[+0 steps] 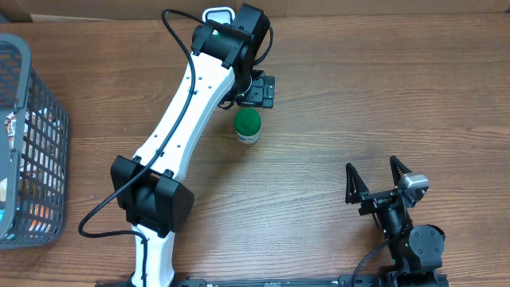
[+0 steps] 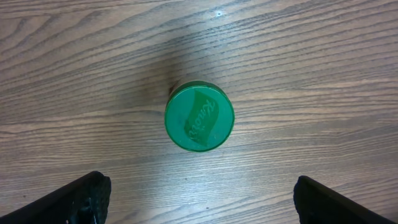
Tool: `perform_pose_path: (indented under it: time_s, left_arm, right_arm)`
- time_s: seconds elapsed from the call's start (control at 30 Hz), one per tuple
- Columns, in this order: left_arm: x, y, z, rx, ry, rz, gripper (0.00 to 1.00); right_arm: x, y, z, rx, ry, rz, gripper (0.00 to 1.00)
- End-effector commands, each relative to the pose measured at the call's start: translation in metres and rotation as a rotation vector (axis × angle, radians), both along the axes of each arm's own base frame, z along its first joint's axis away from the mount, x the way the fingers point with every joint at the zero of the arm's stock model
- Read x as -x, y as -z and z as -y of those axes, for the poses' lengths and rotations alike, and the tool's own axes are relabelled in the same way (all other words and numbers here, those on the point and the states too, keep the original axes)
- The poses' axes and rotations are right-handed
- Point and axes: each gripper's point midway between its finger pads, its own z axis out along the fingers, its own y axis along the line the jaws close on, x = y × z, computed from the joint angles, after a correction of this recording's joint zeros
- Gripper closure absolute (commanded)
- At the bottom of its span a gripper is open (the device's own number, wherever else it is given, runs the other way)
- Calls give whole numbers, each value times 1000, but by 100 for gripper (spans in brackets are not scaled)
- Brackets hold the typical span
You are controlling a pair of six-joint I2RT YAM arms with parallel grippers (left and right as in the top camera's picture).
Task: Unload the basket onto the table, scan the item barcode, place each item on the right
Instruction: 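Retract the left gripper back to the basket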
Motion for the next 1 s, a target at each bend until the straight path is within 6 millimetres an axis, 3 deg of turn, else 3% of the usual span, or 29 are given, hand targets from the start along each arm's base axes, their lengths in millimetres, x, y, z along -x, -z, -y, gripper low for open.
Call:
perform_pose_path:
  time_s: [0.0, 0.47, 0.6, 0.67, 0.77, 0.9, 0.97]
  left_arm:
    - [0, -6, 2, -5, 28, 21, 2]
    - [-3, -7, 1, -11, 33, 33, 3]
    - [-12, -18, -18, -77, 2, 89, 5]
    - [-16, -40, -35, -88, -37, 137, 5]
    - [-20, -90, -65, -52, -116, 240, 5]
    - [-14, -172, -129, 6, -268, 438, 0]
    - [-1, -205, -169, 20, -378, 519, 0]
  right_arm:
    - [0, 1, 0, -4, -3, 4, 0]
    - [0, 1, 0, -4, -3, 4, 0]
    - [0, 1, 0, -4, -3, 4, 0]
    - [0, 1, 0, -4, -3, 4, 0]
    - [0, 1, 0, -4, -3, 4, 0]
    - [0, 1, 0, -4, -3, 4, 0]
    - [0, 1, 0, -4, -3, 4, 0]
